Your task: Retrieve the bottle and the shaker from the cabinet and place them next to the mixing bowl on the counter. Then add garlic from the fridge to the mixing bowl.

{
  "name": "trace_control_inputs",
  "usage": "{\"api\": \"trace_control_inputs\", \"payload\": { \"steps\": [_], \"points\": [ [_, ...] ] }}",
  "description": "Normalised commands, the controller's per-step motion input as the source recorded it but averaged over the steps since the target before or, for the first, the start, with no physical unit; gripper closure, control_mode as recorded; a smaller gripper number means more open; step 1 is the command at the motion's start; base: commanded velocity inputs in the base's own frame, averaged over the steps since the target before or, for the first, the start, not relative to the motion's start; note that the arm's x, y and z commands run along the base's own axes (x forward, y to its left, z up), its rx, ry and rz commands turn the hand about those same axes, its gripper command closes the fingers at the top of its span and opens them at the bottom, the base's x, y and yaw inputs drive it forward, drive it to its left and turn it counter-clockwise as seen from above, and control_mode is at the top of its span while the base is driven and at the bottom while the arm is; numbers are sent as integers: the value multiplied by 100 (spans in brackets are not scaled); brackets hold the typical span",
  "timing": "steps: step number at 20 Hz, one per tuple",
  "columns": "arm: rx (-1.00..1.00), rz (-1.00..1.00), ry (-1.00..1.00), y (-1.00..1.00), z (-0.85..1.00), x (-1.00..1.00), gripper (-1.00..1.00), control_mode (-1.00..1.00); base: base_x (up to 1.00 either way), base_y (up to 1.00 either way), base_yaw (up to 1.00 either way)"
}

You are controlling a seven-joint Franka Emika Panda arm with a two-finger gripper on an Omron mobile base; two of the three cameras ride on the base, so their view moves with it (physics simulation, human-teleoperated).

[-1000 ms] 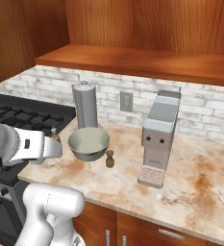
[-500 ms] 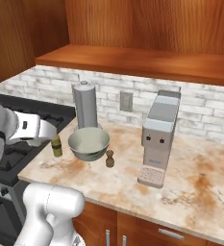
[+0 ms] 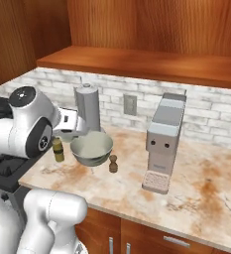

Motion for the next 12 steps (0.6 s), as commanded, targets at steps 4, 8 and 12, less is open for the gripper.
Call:
{"api": "trace_control_inputs", "payload": {
  "steps": [4,8,12],
  "points": [
    [0,0,19,-12,-49,82,100,-100,0,0,0],
    [0,0,33,0,-73,77,100,-100,0,0,0],
    [0,0,30,0,-94,71,100,-100,0,0,0]
  ]
}}
